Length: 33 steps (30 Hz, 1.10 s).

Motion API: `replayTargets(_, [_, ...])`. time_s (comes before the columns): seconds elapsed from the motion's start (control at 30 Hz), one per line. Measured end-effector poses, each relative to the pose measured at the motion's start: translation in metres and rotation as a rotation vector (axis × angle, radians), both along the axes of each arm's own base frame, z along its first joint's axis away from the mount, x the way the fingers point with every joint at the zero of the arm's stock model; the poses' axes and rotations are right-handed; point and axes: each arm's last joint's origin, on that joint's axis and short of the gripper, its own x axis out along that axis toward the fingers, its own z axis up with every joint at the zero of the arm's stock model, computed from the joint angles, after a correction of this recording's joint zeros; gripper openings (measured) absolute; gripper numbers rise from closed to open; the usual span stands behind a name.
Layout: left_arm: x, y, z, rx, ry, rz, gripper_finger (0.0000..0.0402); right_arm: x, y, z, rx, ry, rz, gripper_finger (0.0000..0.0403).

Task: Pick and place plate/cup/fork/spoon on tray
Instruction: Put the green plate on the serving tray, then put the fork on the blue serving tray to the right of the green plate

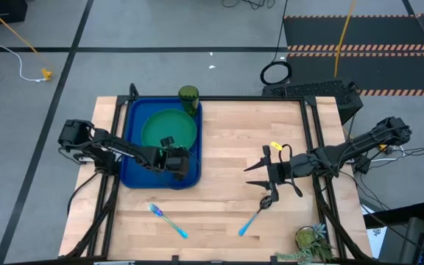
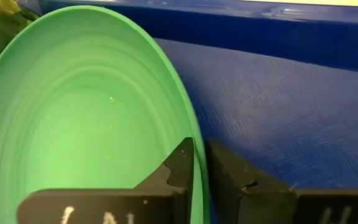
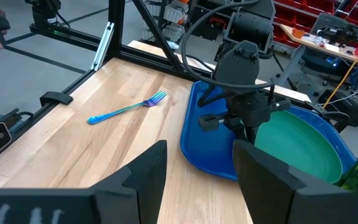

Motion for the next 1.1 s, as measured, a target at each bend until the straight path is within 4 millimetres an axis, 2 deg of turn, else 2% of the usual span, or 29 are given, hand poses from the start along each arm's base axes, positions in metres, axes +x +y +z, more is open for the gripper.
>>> replayTargets(0.27, [-0.001, 0.000, 0.006, 0.001, -0.020, 0.024, 0.0104, 0.000, 0.000, 0.000, 0.001, 0.000, 0.000, 0.0176])
replayTargets(0.47, [-0.005, -0.004, 0.033, -0.063, -0.068, 0.044, 0.0117, 0.000, 0.000, 0.000, 0.001, -0.001, 0.000, 0.0176])
replayTargets(0.6, [-0.010, -0.013, 0.054, -0.180, -0.145, 0.036, 0.0118, 0.000, 0.000, 0.000, 0.000, 0.000, 0.000, 0.0176])
replayTargets(0.73, [-0.017, -0.031, 0.068, -0.311, -0.211, 0.008, 0.0118, 0.000, 0.000, 0.000, 0.002, 0.003, 0.000, 0.0176])
replayTargets(0.87, [-0.024, -0.058, 0.071, -0.456, -0.229, -0.012, 0.0118, -0.001, 0.000, -0.003, -0.021, 0.028, 0.004, 0.0176])
replayTargets(1.1, [-0.040, -0.105, 0.077, -0.698, -0.298, 0.183, 0.0118, -0.007, -0.004, -0.005, -0.081, 0.077, -0.007, 0.0176])
